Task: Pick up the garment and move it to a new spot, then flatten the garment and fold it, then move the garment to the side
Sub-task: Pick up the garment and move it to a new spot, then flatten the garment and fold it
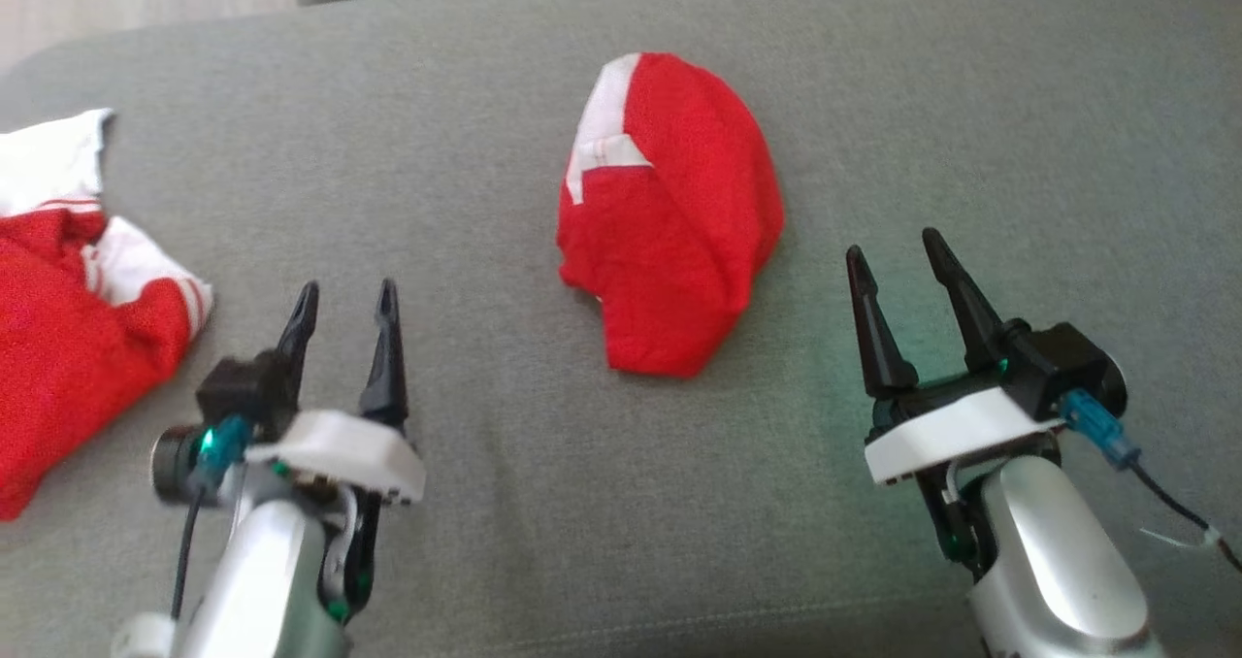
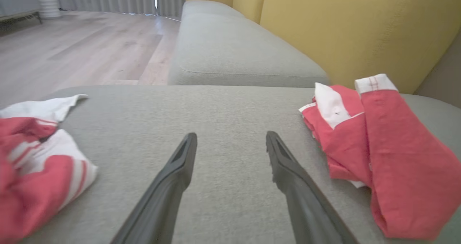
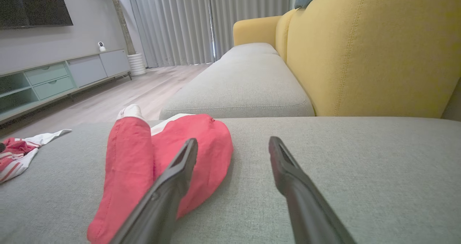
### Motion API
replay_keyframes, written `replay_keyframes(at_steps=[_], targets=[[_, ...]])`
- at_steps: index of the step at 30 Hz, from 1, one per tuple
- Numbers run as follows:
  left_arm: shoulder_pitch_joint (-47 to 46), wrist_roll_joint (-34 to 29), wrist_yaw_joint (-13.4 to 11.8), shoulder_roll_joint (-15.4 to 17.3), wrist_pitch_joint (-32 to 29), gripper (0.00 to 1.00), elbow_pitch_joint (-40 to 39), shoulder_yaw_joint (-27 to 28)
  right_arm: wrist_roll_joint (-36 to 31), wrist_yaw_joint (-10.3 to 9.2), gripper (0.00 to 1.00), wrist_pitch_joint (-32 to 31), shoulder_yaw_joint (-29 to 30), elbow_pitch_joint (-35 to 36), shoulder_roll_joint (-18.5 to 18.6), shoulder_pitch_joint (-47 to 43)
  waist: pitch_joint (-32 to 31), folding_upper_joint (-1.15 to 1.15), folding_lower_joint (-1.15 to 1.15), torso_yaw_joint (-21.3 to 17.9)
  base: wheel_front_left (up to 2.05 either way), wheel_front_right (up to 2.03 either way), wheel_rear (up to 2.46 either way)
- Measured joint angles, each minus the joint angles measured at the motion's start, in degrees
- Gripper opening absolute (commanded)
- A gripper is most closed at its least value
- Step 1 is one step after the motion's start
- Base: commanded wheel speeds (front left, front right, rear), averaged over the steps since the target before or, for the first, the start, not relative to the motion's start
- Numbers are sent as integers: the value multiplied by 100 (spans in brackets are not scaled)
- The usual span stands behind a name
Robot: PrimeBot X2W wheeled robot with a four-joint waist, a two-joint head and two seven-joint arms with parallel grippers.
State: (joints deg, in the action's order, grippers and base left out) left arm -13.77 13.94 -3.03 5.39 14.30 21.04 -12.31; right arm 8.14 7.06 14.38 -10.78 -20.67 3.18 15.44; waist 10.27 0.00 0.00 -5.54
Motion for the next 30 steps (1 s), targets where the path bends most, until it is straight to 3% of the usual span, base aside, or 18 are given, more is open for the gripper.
replay_keyframes(at_steps=[11,23,30], targets=[[1235,-465,8,-164,-1,100,-637,760,1,0,100,0,48,-246,-1,-355,-521,0,0,173,0,0,0],[1671,-630,108,-241,-1,100,-748,755,1,0,100,0,204,-307,-3,-688,-713,0,0,364,0,0,0],[1553,-522,158,-254,-1,100,-746,478,1,0,100,0,-134,-510,-3,-465,-513,0,0,617,0,0,0]])
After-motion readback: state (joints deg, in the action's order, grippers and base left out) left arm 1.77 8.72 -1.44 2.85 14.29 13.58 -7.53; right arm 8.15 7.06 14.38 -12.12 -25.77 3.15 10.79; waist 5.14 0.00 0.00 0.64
